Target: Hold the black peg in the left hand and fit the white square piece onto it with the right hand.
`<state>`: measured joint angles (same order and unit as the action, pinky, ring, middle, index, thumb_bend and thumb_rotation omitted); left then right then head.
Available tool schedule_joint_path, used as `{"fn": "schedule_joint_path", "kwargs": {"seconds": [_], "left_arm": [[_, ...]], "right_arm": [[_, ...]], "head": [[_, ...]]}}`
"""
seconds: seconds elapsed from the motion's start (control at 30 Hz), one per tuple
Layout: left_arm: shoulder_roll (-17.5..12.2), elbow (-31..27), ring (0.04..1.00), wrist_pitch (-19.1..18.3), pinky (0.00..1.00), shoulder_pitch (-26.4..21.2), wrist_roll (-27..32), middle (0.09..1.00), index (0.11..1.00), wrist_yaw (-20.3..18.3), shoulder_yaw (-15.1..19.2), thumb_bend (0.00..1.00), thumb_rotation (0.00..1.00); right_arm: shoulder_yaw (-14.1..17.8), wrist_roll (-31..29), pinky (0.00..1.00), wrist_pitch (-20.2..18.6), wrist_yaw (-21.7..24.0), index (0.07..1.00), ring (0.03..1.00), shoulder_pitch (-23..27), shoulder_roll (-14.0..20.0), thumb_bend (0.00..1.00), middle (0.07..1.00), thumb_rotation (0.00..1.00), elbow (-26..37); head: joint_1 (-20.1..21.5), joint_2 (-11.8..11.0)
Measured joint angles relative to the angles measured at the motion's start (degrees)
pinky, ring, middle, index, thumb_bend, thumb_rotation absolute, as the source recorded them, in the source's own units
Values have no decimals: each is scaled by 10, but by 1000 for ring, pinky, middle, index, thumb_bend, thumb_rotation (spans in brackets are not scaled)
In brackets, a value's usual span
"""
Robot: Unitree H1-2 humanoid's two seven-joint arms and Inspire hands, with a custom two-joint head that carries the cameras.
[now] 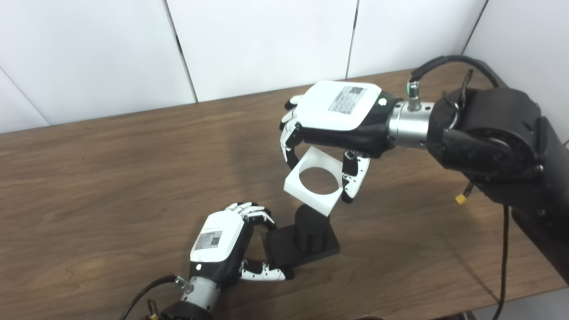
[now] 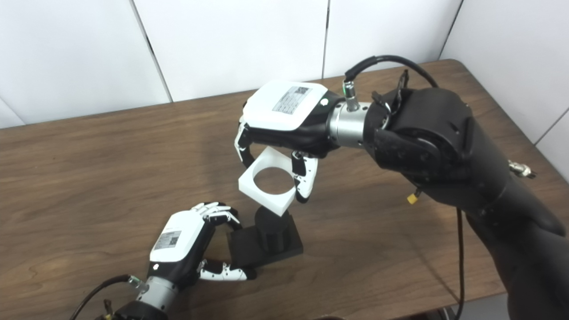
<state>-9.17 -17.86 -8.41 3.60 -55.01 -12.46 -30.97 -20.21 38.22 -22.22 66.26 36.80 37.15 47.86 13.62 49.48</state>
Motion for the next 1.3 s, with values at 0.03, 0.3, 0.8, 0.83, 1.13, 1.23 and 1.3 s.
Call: {"fn": "schedule_joint_path", "kwargs": {"seconds": [0.03, 0.3, 0.8, 0.83, 1.13, 1.23, 1.3], "left_arm": [[0, 0, 848, 0, 895, 0, 0, 778, 488, 0, 0, 514, 50], [0, -5, 844, -4, 898, -2, -4, 774, 488, -11, 0, 514, 49], [5, -8, 841, -6, 890, -2, -12, 773, 488, -18, 1, 515, 49], [5, -8, 841, -6, 891, -2, -13, 773, 488, -18, 0, 515, 49], [9, -12, 850, -16, 899, -2, -18, 780, 488, -24, -1, 514, 51], [10, -18, 851, -22, 897, -2, -20, 780, 489, -36, -2, 514, 51], [10, -19, 851, -22, 897, -3, -21, 779, 489, -38, -2, 514, 51]], "right_arm": [[0, 0, 948, 0, 0, 484, 854, -3, 0, 523, 746, 133, 0], [-10, -1, 935, 1, -1, 484, 848, -26, -1, 523, 739, 134, -4], [-23, 3, 951, 1, -1, 485, 858, -37, -10, 521, 743, 133, -15], [-23, 3, 950, 1, -1, 484, 857, -41, -10, 521, 742, 133, -15], [-21, 4, 960, 1, -3, 484, 859, -68, -20, 523, 747, 133, -15], [-21, 6, 953, 1, -2, 484, 860, -74, -21, 523, 749, 133, -15], [-21, 8, 958, 1, -2, 484, 863, -77, -21, 523, 752, 133, -15]], "head": [[0, 0], [2, 6], [-2, 17], [-3, 18], [-4, 23], [-2, 25], [0, 25]]}}
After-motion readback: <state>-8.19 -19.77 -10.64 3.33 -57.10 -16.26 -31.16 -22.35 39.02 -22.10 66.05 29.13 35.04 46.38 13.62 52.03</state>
